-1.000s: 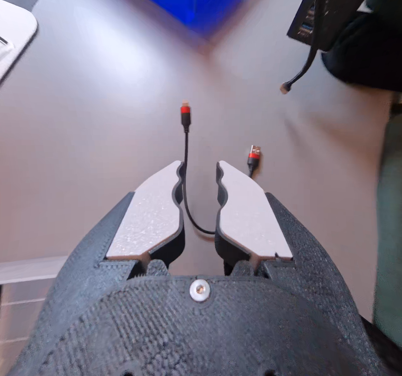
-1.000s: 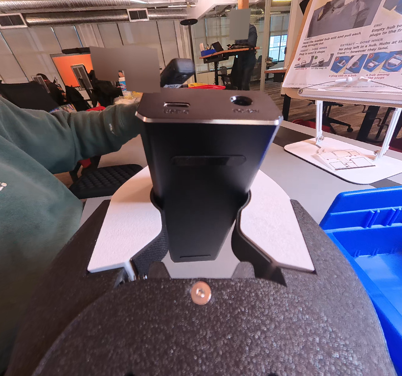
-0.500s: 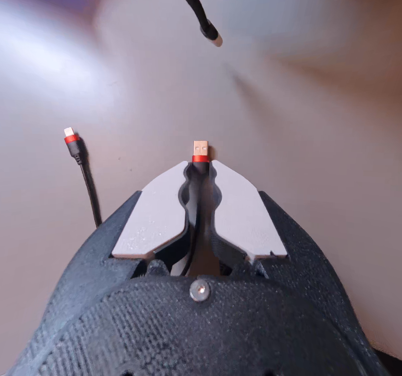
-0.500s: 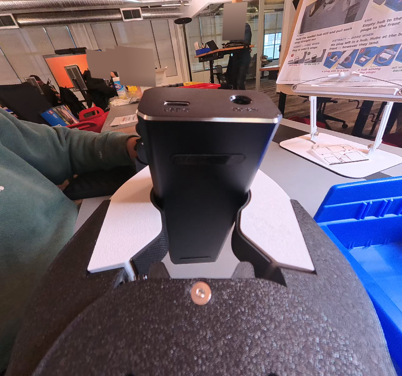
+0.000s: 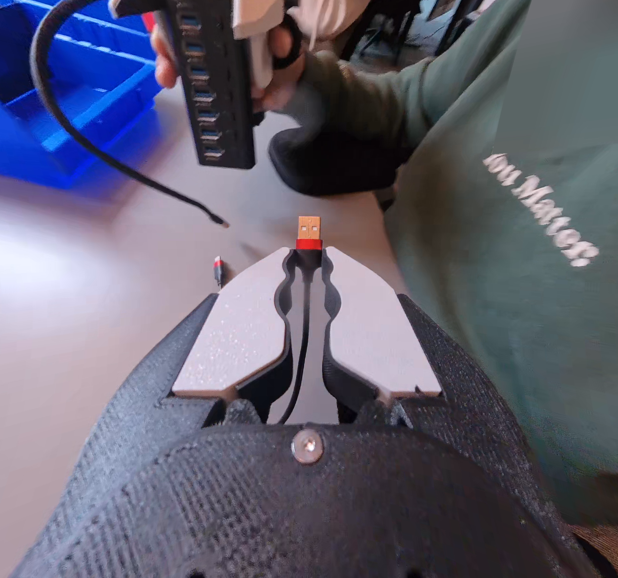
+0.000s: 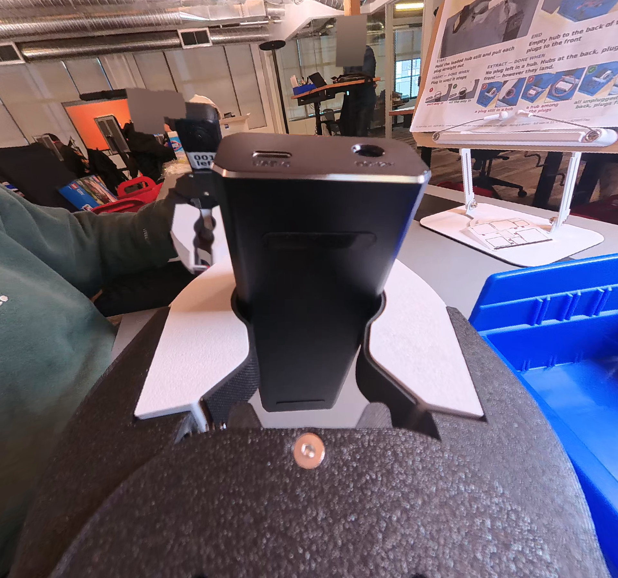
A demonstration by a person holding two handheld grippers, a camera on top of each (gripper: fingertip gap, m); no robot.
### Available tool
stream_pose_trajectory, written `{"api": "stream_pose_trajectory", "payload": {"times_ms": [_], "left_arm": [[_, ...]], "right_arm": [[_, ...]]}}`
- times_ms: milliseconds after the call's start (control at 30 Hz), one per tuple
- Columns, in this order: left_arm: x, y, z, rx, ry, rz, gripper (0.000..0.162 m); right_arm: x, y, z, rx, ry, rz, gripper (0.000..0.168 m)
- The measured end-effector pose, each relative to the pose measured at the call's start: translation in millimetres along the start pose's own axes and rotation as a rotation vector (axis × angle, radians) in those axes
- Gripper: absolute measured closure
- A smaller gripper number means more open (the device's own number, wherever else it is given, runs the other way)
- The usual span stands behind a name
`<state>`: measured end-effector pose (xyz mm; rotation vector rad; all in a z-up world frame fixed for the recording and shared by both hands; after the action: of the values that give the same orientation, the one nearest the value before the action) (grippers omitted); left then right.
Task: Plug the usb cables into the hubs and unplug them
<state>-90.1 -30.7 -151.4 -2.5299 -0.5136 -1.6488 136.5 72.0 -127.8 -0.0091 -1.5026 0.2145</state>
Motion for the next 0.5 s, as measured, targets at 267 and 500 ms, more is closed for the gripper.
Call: {"api": "stream_pose_trajectory", "payload": {"times_ms": [267,500], "left_arm": [[24.3,10.0,-28.3,-0.258,0.025,-0.172,0.147],[-37.5,-68.2,3.2,0.149,-0.231,-0.286,0.151]], "right_arm": [[1.5,-3.3,3.2,0.019,0.012,0.014,0.096],[-1.4,-11.0,7.0,0.121,0.022,-0.011,0.096]]}}
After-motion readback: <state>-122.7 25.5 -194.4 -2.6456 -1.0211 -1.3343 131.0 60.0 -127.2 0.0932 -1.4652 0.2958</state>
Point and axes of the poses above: each gripper's, where its closed fingertips meet, z out along the fingers, x out of its top, y = z × x across the jaws, the point moved 7 cm from there along -z, back along the fingers, and after that the axes turned 13 degrees about x, right-handed, at the moved point
